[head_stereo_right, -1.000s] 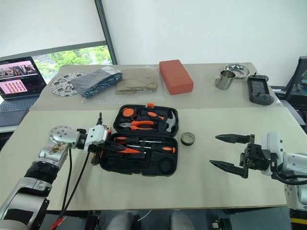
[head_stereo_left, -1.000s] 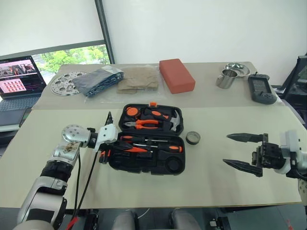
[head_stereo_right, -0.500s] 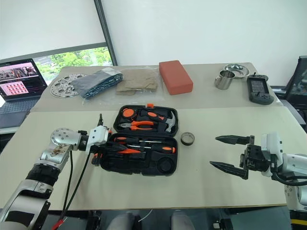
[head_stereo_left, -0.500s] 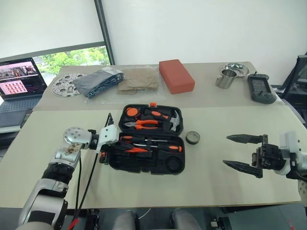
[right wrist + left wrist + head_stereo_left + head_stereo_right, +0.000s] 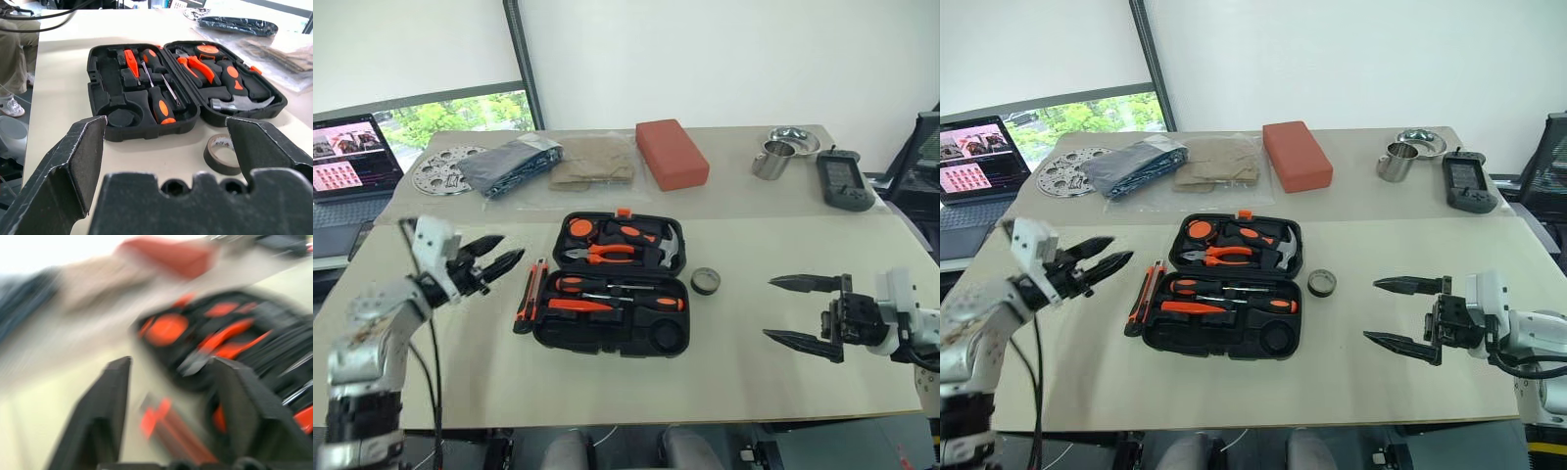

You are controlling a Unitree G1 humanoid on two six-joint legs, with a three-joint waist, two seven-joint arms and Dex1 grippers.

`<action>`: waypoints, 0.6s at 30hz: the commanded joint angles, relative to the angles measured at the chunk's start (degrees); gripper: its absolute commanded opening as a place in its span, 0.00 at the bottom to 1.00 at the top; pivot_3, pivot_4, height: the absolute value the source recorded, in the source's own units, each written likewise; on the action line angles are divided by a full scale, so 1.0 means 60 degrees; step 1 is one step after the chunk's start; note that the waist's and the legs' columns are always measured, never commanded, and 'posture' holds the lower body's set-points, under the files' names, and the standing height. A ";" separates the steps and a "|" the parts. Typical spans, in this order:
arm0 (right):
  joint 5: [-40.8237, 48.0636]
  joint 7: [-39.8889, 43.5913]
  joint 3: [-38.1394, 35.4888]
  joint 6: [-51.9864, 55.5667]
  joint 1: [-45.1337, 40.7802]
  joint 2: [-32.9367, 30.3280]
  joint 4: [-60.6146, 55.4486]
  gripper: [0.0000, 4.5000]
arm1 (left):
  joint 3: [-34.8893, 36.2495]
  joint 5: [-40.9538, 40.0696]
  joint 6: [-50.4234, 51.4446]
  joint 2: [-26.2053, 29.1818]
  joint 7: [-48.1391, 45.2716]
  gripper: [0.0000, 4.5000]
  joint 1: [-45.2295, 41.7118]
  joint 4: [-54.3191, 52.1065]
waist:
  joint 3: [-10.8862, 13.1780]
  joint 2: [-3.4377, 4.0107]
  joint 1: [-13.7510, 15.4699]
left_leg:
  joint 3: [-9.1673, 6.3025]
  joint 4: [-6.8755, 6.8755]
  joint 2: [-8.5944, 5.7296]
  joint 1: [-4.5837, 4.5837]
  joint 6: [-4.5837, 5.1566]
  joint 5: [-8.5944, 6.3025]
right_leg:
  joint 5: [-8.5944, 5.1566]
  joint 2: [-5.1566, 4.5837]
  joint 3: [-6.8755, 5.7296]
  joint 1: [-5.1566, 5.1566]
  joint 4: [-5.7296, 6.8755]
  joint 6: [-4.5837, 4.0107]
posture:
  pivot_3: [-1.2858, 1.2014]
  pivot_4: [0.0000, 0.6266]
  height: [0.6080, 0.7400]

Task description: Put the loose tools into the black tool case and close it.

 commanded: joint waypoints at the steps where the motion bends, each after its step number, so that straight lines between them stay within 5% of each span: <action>1: 0.0009 0.0124 0.0061 -0.0267 -0.0281 -0.0013 -0.0022 1.00 | -0.0079 -0.0279 0.1353 -0.0063 0.1001 0.99 -0.0138 -0.0973 | 0.0002 -0.0003 0.0079 | -0.0001 0.0002 -0.0004 -0.0005 -0.0005 0.0004 | 0.0000 -0.0013 -0.0019 0.0002 0.0000 0.0000 | 0.52 0.24 1.00; 7: 0.0021 0.0122 0.0202 -0.0335 -0.0407 -0.0007 0.0058 1.00 | -0.0926 0.0114 0.3990 -0.0870 0.3194 1.00 -0.1183 -0.1005 | 0.0001 -0.0003 0.0134 | -0.0005 0.0004 -0.0022 -0.0006 -0.0004 0.0005 | 0.0002 -0.0017 -0.0024 0.0009 -0.0003 0.0002 | 0.52 0.24 1.00; 18: 0.0135 -0.0102 -0.0020 -0.0354 0.0095 -0.0025 -0.0270 1.00 | -0.1885 0.1281 0.5137 -0.1367 0.4881 1.00 -0.2734 0.0016 | 0.0006 -0.0011 0.0024 | -0.0036 -0.0018 -0.0030 -0.0006 -0.0008 0.0006 | 0.0002 -0.0006 -0.0010 0.0009 -0.0016 -0.0001 | 0.52 0.24 1.00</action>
